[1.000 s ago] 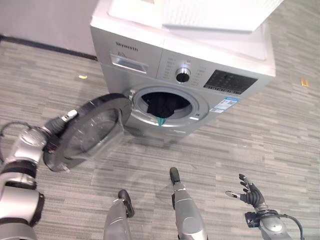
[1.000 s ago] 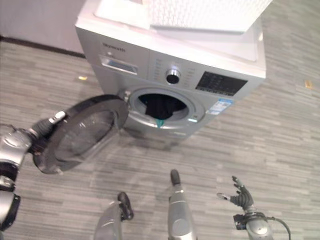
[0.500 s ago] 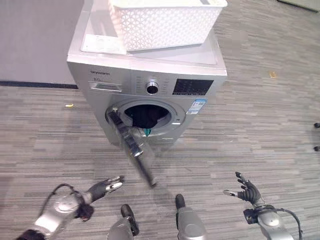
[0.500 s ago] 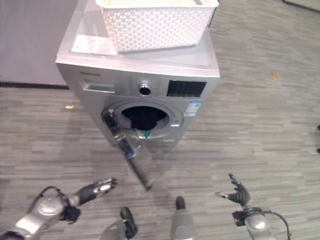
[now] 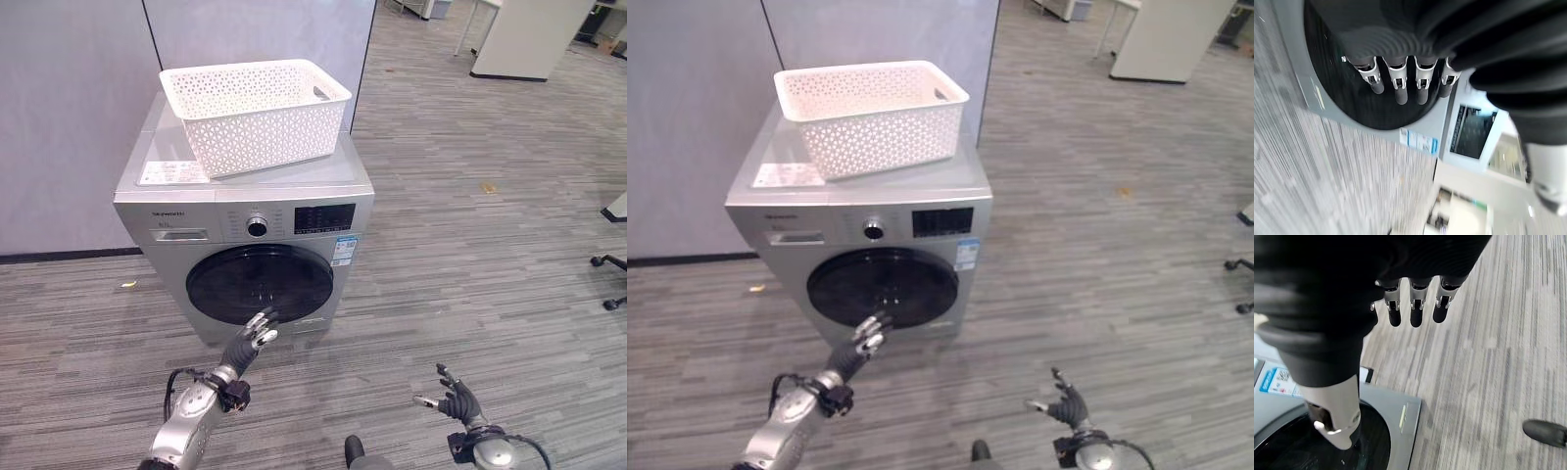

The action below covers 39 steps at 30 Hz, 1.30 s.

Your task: Grab the laundry basket,head to the washer,open it,put in the laundry and shut it.

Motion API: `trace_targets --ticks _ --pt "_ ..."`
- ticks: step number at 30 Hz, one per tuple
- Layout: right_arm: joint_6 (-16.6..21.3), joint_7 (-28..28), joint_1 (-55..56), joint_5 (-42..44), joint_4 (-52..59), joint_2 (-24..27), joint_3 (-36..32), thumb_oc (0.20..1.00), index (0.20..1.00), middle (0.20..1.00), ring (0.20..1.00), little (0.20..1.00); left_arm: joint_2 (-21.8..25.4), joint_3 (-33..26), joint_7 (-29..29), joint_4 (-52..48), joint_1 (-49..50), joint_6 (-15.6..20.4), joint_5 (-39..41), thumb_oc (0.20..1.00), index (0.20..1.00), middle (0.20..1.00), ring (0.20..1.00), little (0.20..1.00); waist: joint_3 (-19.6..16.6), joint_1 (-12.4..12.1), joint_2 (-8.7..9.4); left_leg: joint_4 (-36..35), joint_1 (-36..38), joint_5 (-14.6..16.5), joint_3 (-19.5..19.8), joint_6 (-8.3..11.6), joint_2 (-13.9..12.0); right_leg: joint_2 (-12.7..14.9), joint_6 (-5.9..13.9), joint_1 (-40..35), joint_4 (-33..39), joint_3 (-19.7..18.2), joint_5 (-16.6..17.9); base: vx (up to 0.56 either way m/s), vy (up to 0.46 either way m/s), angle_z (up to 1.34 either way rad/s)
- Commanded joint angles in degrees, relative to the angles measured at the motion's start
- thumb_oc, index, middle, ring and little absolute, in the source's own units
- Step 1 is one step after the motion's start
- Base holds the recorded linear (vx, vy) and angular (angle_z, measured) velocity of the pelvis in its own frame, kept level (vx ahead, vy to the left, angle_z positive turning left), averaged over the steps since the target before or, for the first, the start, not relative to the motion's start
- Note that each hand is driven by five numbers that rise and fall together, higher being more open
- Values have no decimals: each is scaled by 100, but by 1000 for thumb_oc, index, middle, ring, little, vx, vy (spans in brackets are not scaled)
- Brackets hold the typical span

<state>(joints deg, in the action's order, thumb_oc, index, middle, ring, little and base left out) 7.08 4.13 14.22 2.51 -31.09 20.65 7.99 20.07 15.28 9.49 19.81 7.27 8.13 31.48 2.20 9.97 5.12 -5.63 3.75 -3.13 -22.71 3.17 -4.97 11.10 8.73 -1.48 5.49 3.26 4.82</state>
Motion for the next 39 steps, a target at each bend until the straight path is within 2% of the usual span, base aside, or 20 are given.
trace_targets --ticks 1,3,7,9,11,14,17,18,19,21,23,24,25,29,30,33,34,36,37,39 --pt "246 73 -217 147 -72 94 -273 1000 1000 1000 1000 1000 33 -419 -125 -9 39 537 127 1000 1000 1000 1000 1000 74 -204 -17 361 -62 764 472 -375 43 225 304 116 -406 235 -125 -64 -122 13" --pt "306 37 -66 182 -175 17 -329 1000 1000 1000 1000 1000 -10 -929 -227 166 401 760 9 1000 1000 1000 1000 1000 49 -329 -12 296 -37 683 548 -307 -17 175 273 -41 -265 359 -229 -53 -113 8" --pt "360 36 -3 231 -353 -23 -415 1000 1000 1000 1000 1000 15 -1358 -377 476 683 975 -290 1000 1000 1000 1000 1000 40 -430 -35 214 -52 573 673 -241 -73 117 229 -150 -199 463 -300 -47 -47 17" --pt "372 33 7 248 -351 -16 -447 1000 1000 1000 1000 1000 29 -1420 -374 596 734 988 -343 1000 1000 1000 1000 1000 25 -449 -51 198 -78 535 691 -227 -80 104 217 -137 -186 472 -293 -45 -30 22" --pt "403 -114 -72 376 -373 52 -416 1000 1000 1000 1000 1000 208 -1372 -409 940 806 1034 -855 1000 1000 1000 1000 1000 37 -485 -101 149 -97 453 768 -188 -110 66 186 -134 -175 486 -319 -56 -11 15" --pt "365 -382 -203 186 -461 255 -80 1000 1000 1000 1000 1000 335 -1274 -424 1325 690 981 -1256 1000 1000 1000 1000 1000 52 -530 -125 129 -149 405 854 -168 -127 50 167 -106 -156 505 -323 -37 -8 7" --pt "295 -585 -467 -368 -489 602 434 1000 1000 1000 1000 1000 694 -935 -813 1641 583 981 -2643 1000 1000 1000 1000 1000 106 -569 -130 117 -260 352 1011 -130 -140 30 142 -97 -142 529 -353 -36 -7 12" --pt "324 -648 -943 -682 -617 847 920 1000 1000 1000 1000 1000 837 -711 -1010 2067 373 940 -3315 1000 1000 1000 1000 1000 159 -623 -140 120 -323 327 1103 -122 -142 31 128 -46 -155 530 -353 -26 1 29" --pt "328 -646 -957 -681 -626 845 924 1000 1000 1000 1000 1000 833 -715 -1013 2074 364 944 -3319 1000 1000 1000 1000 1000 144 -617 -140 113 -352 304 1103 -122 -141 31 125 -15 -154 529 -339 -36 -5 21" --pt "354 -796 -1831 -1076 -608 1170 1809 1000 1000 1000 1000 1000 1006 -458 -1114 2316 106 916 -3705 1000 1000 1000 1000 1000 320 -811 -154 176 -511 274 1260 -113 -130 56 103 56 -195 610 -353 -57 -7 9" --pt "373 -874 -2274 -1020 -638 1229 2136 1000 1000 1000 1000 1000 1078 -372 -1108 2371 5 919 -3717 1000 1000 1000 1000 1000 411 -895 -145 263 -704 241 1346 -103 -133 72 84 147 -215 685 -337 -123 -23 25" --pt "397 -892 -2801 -864 -727 1165 2448 1000 1000 1000 1000 1000 1168 -202 -1086 2375 -185 905 -3676 1000 1000 1000 1000 1000 628 -1080 -164 450 -1008 229 1507 -80 -116 111 64 225 -276 841 -357 -148 -34 48" --pt "399 -892 -2813 -863 -734 1162 2450 1000 1000 1000 1000 1000 1169 -207 -1085 2377 -193 905 -3676 1000 1000 1000 1000 1000 616 -1068 -162 460 -1045 215 1517 -83 -112 113 62 250 -274 849 -344 -135 -41 55" --pt "361 -944 -4021 -1001 -1053 969 3171 1000 1000 1000 1000 1000 1404 89 -988 2187 -459 904 -3614 1000 1000 1000 1000 1000 1027 -1521 -270 901 -1797 207 1911 -20 -49 198 -22 511 -426 1262 -400 -98 -45 81" --pt "363 -942 -4029 -1001 -1060 965 3174 1000 1000 1000 1000 1000 1404 85 -987 2189 -462 905 -3613 1000 1000 1000 1000 1000 1025 -1513 -270 909 -1809 209 1917 -20 -49 197 -23 517 -429 1267 -401 -59 -27 86" --pt "264 -1060 -4798 -1027 -1472 666 3594 1000 1000 1000 1000 1000 1385 283 -1049 2430 -758 850 -3639 1000 1000 1000 1000 1000 1194 -1788 -322 1055 -2214 175 2010 40 -2 198 -56 718 -412 1401 -404 -47 -17 39" --pt "268 -1059 -4806 -1026 -1480 662 3596 1000 1000 1000 1000 1000 1384 281 -1050 2434 -762 852 -3639 1000 1000 1000 1000 1000 1193 -1784 -322 1059 -2221 175 2012 41 -3 197 -56 722 -413 1403 -404 -2 -16 14" --pt "167 -1190 -5005 -1034 -1691 404 3805 1000 1000 1000 1000 1000 1345 325 -1068 2562 -829 795 -3663 1000 1000 1000 1000 1000 1196 -1879 -286 1039 -2225 176 2015 48 -4 183 -64 698 -351 1424 -409 81 -29 22" --pt "22 -1364 -5136 -1109 -1884 90 4020 1000 1000 1000 1000 1000 1290 341 -1074 2753 -799 726 -3713 1000 1000 1000 1000 1000 1181 -1986 -224 1041 -2219 196 2049 36 -11 177 -77 646 -331 1454 -441 83 -37 26" --pt "-4 -1401 -5165 -1122 -1956 -29 4059 1000 1000 1000 1000 1000 1284 346 -1057 2759 -758 698 -3713 1000 1000 1000 1000 1000 1176 -2035 -206 1051 -2236 206 2089 20 9 175 -83 640 -337 1465 -453 54 -44 19"
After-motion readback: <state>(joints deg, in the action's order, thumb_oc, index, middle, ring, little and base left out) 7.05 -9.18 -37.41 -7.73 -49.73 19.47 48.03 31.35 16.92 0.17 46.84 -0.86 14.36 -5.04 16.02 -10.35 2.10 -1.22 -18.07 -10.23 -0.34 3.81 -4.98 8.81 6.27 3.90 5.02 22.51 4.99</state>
